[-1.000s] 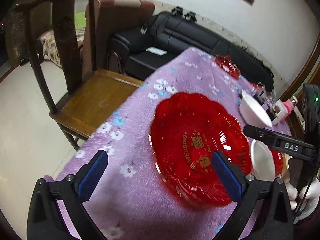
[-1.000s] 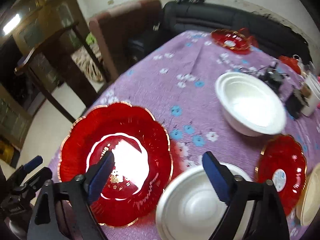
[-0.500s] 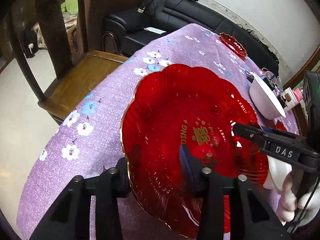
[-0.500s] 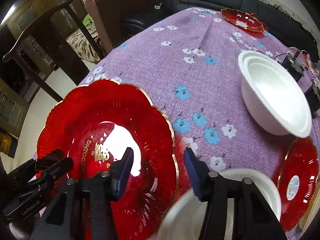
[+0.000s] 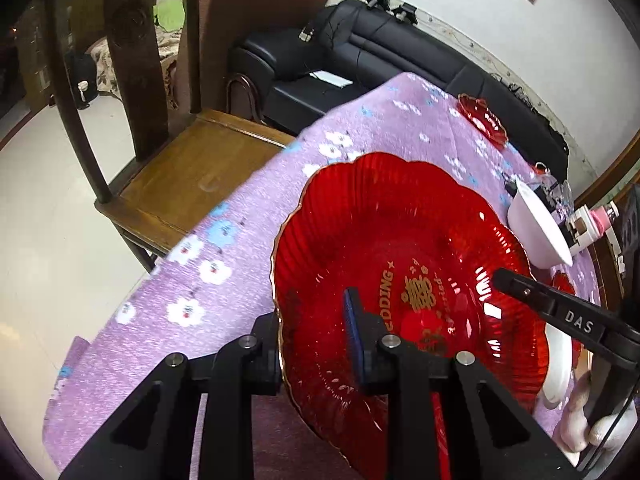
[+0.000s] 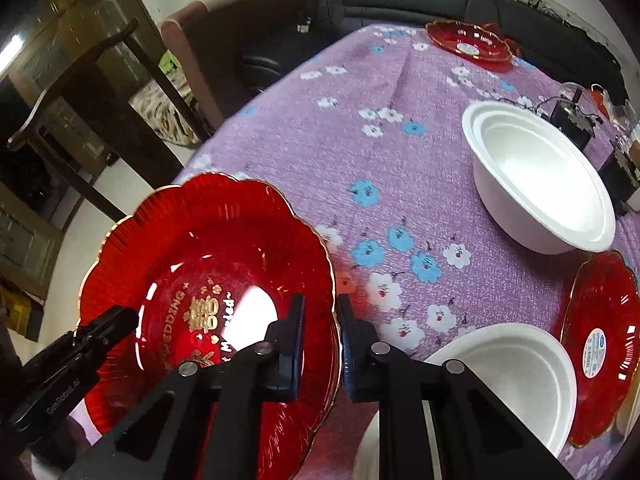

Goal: Organize plates and bowls
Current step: 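Carry the red plate and lower it onto the table with the left gripper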

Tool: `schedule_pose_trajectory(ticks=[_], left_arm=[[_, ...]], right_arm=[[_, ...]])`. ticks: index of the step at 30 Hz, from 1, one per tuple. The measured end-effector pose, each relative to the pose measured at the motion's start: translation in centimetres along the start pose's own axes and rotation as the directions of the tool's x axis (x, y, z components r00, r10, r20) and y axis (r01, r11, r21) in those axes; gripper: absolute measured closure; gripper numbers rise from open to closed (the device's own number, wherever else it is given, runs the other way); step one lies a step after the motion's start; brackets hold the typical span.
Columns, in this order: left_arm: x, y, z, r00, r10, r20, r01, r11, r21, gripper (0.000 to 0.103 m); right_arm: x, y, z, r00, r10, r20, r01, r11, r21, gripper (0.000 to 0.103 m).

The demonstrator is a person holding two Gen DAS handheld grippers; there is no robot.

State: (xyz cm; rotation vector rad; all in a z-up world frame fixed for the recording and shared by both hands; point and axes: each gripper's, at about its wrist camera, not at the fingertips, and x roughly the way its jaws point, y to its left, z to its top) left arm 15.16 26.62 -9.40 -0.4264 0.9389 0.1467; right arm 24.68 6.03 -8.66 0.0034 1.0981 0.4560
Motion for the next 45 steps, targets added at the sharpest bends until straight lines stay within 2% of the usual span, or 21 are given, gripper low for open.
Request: schedule_pose_trajectory(ticks=[6, 14, 23, 29, 36, 39, 43, 45], left_arm=[[-2.3, 0.9, -0.1, 0.999, -0.002, 0.039, 0.003, 1.000, -0.004, 0.079], [-4.1, 1.5, -2.1, 0.998, 0.014, 0.069, -0.015, 1.000, 0.008, 0.079], [-3.3, 1.8, -5.1, 0.999, 0.016, 0.030, -0.016, 1.000, 0.004, 0.079], [-2.8, 1.7, -6.1, 1.000, 0.017, 0.017, -0.017, 1.000, 0.012, 0.079], [-3.1, 1.8, -6.3, 1.000, 0.026, 0.006, -0.026, 1.000, 0.010, 0.078], [-3.7, 2.3, -6.4, 1.000, 0.010, 0.011, -0.010, 1.000, -0.016, 0.071], [-5.0, 2.8, -6.5, 0.999, 0.003, 0.038, -0.001, 0.999, -0.050, 0.055], [-5.8, 2.9, -6.5, 0.999, 0.001, 0.053, 0.002, 0.998, -0.060, 0.054]], right_arm=[[-2.7, 1.8, -1.1, 0.998, 0.018, 0.052, -0.017, 1.000, -0.020, 0.086], [-3.1, 2.9, -4.9, 0.999, 0.026, 0.033, -0.025, 0.999, -0.020, 0.085], [-3.0, 2.3, -8.6, 1.000, 0.026, 0.011, -0.026, 0.999, 0.022, 0.085], [-2.2, 1.6, -9.6, 1.000, 0.016, -0.008, -0.016, 0.999, 0.045, 0.085], [-2.7, 2.3, -10.3, 0.999, -0.022, 0.029, 0.021, 1.000, 0.012, 0.084], [-2.9, 2.2, -10.5, 0.999, 0.000, 0.035, 0.000, 1.000, 0.021, 0.083], [-3.6, 2.0, -10.8, 0.999, 0.026, 0.046, -0.027, 0.999, 0.032, 0.080], [-4.1, 1.9, -11.0, 0.998, 0.036, 0.056, -0.037, 0.999, 0.034, 0.078]])
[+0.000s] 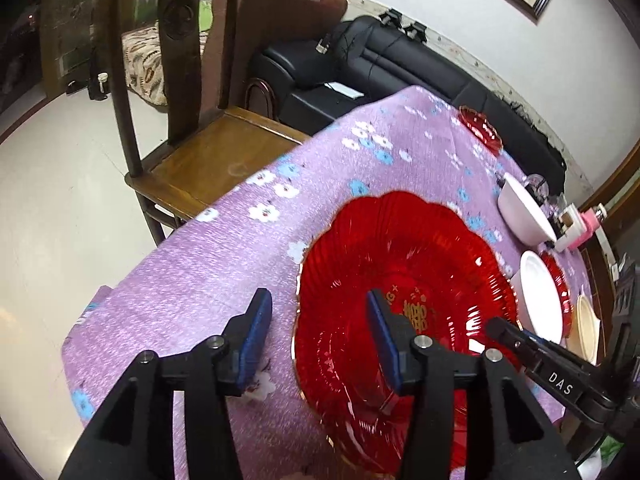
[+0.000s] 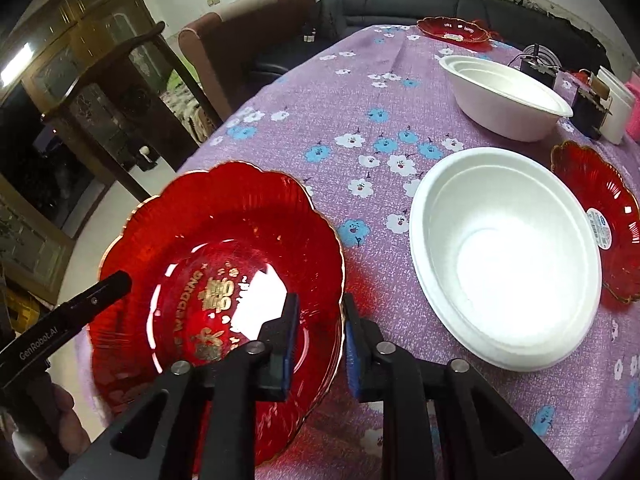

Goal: Organize plates and bowls
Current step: 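Carry the red plate and lower it onto the table with the left gripper, then open the left gripper and move it toward the white paper bowl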

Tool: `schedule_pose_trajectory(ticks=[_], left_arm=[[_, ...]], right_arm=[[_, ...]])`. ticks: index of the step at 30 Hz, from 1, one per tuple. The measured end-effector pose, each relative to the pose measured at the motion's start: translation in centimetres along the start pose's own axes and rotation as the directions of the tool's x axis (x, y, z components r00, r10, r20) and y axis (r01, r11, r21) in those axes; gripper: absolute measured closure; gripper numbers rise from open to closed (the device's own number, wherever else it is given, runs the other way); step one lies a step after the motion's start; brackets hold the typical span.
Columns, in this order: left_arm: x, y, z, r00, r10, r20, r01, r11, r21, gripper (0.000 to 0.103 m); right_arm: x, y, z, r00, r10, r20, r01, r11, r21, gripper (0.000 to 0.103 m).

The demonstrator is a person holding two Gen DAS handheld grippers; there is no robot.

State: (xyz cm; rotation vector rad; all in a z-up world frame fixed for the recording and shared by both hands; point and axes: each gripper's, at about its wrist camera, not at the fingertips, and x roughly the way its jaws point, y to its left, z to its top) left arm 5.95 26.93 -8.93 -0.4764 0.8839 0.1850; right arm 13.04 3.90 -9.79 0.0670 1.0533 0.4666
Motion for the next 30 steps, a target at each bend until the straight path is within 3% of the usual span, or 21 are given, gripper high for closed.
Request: schedule_pose_trajectory(ticks=[7, 17, 20, 23, 27, 30], left_arm=[[-3.2, 0.3, -0.6, 0.998, -0.016, 0.061, 0.019, 0.999, -0.050, 0.038], [-8.1, -2.3, -2.5, 0.981, -0.006, 0.192, 0.005, 1.000, 0.009, 0.029], [-9.8, -3.5, -3.2, 0.964, 0.003, 0.265, -0.015, 0.999, 0.041, 0.023], [-11.7, -5.2, -4.1, 0.936, 0.011, 0.353, -0.041, 0.996, 0.077, 0.017], [-13.8, -7.7, -5.4, 0.888, 0.021, 0.459, -0.086, 0.989, 0.122, 0.007], [-14.4, -9.4, -6.0, 0.877, -0.002, 0.481, -0.088, 0.982, 0.164, 0.002]], right_arm=[[-2.1, 0.5, -0.6, 0.999, 0.021, 0.041, -0.021, 1.000, -0.011, 0.062], [-7.0, 0.6, -2.9, 0.989, 0.024, 0.147, -0.018, 0.999, -0.039, 0.059], [-8.9, 0.1, -3.7, 0.980, 0.009, 0.198, -0.001, 0.999, -0.040, 0.058], [-11.2, -0.6, -4.8, 0.965, -0.018, 0.260, 0.029, 0.999, -0.041, 0.053], [-14.2, -1.4, -6.1, 0.926, -0.082, 0.369, 0.104, 0.994, -0.040, 0.031], [-16.0, -2.3, -6.8, 0.883, -0.161, 0.441, 0.184, 0.983, -0.009, 0.011]])
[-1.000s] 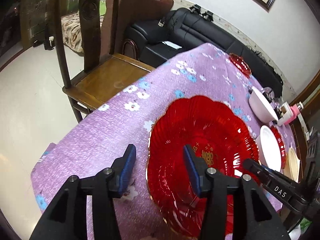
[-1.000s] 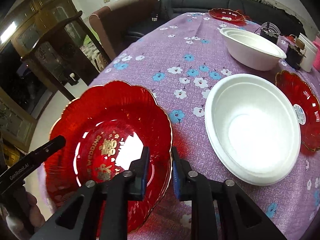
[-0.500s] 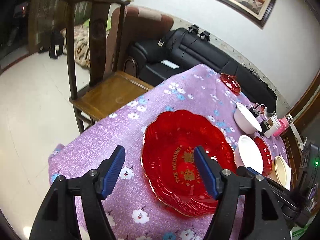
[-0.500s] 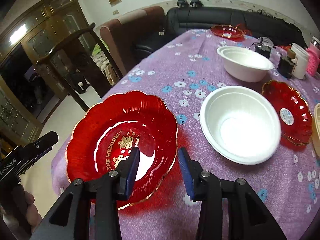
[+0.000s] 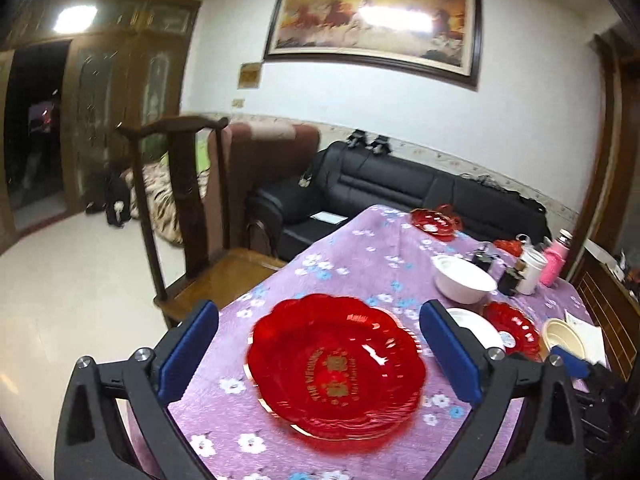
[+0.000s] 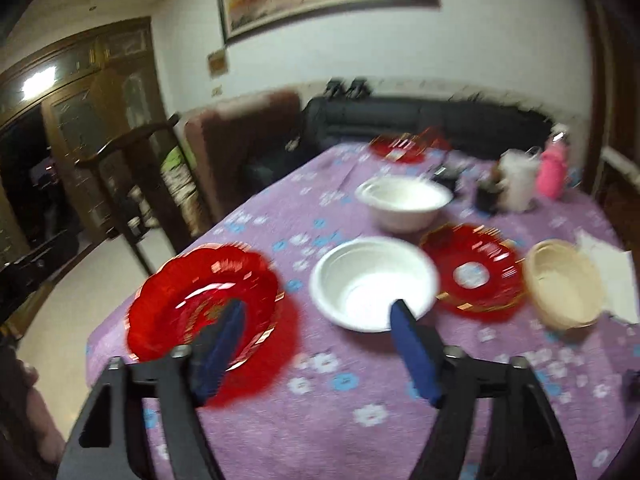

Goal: Organize plates and bowls
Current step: 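Open the left gripper and move it toward the white paper bowl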

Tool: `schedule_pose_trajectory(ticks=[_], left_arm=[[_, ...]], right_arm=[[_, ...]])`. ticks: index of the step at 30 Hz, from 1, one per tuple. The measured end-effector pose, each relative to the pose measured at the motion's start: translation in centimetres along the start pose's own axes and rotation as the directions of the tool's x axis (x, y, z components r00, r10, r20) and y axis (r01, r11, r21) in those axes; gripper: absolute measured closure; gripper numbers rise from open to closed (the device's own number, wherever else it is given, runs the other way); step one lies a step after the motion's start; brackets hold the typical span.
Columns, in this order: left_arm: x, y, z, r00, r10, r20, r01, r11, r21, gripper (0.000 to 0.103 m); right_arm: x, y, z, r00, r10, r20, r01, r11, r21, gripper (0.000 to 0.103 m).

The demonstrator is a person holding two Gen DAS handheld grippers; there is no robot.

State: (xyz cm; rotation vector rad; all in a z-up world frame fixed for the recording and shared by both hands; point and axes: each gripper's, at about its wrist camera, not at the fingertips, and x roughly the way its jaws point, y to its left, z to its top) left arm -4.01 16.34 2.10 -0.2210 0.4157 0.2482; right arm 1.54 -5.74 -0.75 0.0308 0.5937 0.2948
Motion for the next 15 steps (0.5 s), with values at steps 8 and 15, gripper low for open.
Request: schedule_pose_trajectory(ticks=[8, 15], left_arm=[[1.1, -3.7, -0.7, 0.993, -0.072, -0.096, 0.078, 0.995, 0.061, 0.002], [2.5, -5.2, -1.5, 0.985, -0.090, -0.147, 0.101, 0.992, 0.075, 0.002]], right_arm=[[-0.2, -5.4, -0.3, 0.992, -0.122, 0.025, 0.119, 0.988, 0.101, 0.007], [1.3, -10.7, -1.5, 0.987, -0.156, -0.040, 0.161, 0.964, 0.214, 0.007]])
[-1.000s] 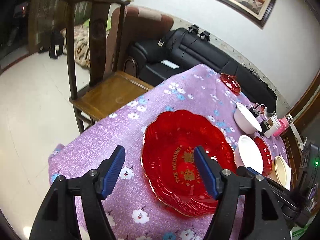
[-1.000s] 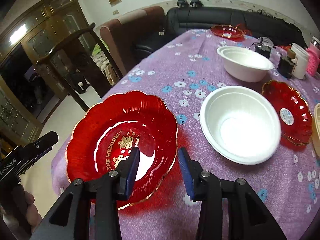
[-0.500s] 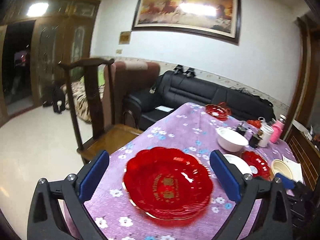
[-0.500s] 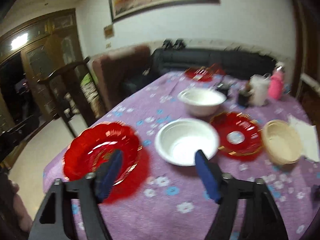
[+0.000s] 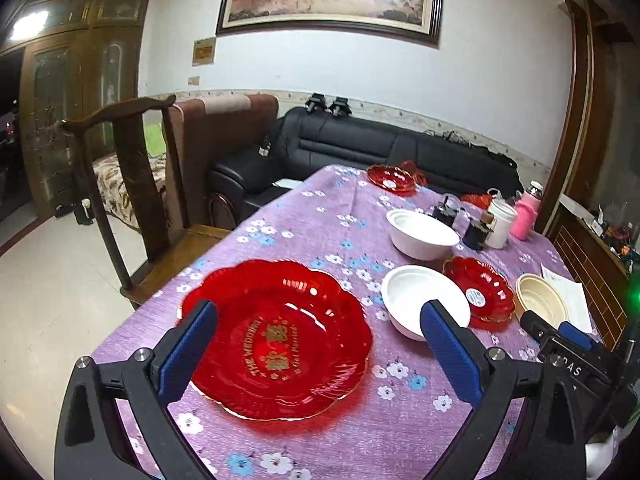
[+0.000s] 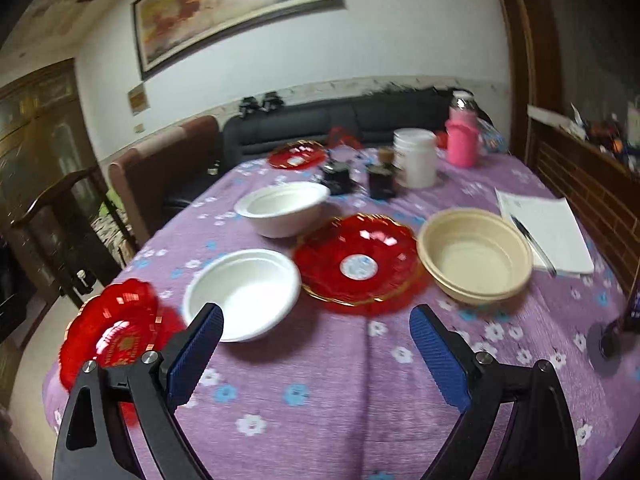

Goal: Organize plates and bowls
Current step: 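Open the left gripper and move it toward the white paper bowl, then grasp the rim of the white paper bowl with the left gripper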

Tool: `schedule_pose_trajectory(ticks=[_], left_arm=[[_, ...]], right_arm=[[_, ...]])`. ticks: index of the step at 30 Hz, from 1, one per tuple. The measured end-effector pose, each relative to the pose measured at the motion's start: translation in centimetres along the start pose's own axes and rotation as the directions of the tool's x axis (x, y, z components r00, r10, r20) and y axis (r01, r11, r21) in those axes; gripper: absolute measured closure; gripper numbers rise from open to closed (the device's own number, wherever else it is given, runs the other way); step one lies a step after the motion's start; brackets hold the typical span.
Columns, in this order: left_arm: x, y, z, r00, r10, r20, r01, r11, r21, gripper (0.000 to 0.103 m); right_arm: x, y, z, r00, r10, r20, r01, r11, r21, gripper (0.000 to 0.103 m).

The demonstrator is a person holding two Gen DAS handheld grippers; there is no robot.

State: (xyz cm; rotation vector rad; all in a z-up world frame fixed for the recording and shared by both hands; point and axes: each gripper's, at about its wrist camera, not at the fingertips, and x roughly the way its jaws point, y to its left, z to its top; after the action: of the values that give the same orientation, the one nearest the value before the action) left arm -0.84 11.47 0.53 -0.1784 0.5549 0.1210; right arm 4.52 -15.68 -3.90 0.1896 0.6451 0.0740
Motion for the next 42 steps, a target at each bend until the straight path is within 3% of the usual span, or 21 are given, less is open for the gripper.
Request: schedule_pose_trajectory(ticks=[8, 16, 19, 24, 25, 29, 32, 37, 39, 42], left_arm=[[3.8, -1.4, 0.5, 0.993, -0.044, -0.106, 0.043, 0.999, -0.004, 0.002], [8.7, -3.3, 2.9, 0.971, -0.110, -0.213, 0.109, 0.994, -0.016, 0.002], [11.3, -4.7, 4.1, 0.955, -0.133, -0.264, 0.136, 0.991, -0.005, 0.002], [17.2, -7.1, 5.2, 0.904, -0.154, -0.400, 0.171, 0.985, 0.009, 0.002], [18.5, -7.6, 5.2, 0.888, -0.159, -0.433, 0.179, 0.984, 0.007, 0.002], [22.2, -8.8, 4.9, 0.856, -0.143, -0.497, 0.175, 0.984, 0.018, 0.002], [23.9, -9.3, 4.2, 0.839, -0.132, -0.528, 0.176, 0.984, 0.032, 0.002], [25.4, -9.7, 3.2, 0.825, -0.119, -0.552, 0.172, 0.984, 0.046, 0.004], [25.7, -10.0, 3.1, 0.822, -0.119, -0.556, 0.182, 0.982, 0.059, 0.008], [26.1, -11.0, 2.6, 0.816, -0.098, -0.570, 0.198, 0.973, 0.115, 0.023]], right_arm=[[2.4, -2.8, 0.0, 0.998, -0.009, -0.062, 0.012, 0.999, 0.046, 0.007], [5.4, -3.1, 0.2, 0.991, 0.060, -0.123, -0.046, 0.993, 0.113, 0.007], [6.6, -2.5, 0.6, 0.980, 0.135, -0.145, -0.112, 0.981, 0.156, 0.007], [9.1, -1.6, 0.9, 0.959, 0.221, -0.177, -0.181, 0.959, 0.216, 0.008], [9.6, -1.4, 0.9, 0.957, 0.225, -0.184, -0.184, 0.958, 0.218, 0.010], [11.6, -1.1, 0.6, 0.937, 0.275, -0.216, -0.220, 0.944, 0.247, 0.020], [12.7, -1.1, 0.2, 0.927, 0.294, -0.234, -0.230, 0.936, 0.265, 0.023], [14.1, -1.1, -0.5, 0.912, 0.319, -0.258, -0.244, 0.927, 0.285, 0.026], [14.1, -0.7, -0.5, 0.913, 0.317, -0.256, -0.249, 0.931, 0.266, 0.027], [14.1, 0.0, -0.7, 0.915, 0.309, -0.260, -0.251, 0.939, 0.234, 0.031]])
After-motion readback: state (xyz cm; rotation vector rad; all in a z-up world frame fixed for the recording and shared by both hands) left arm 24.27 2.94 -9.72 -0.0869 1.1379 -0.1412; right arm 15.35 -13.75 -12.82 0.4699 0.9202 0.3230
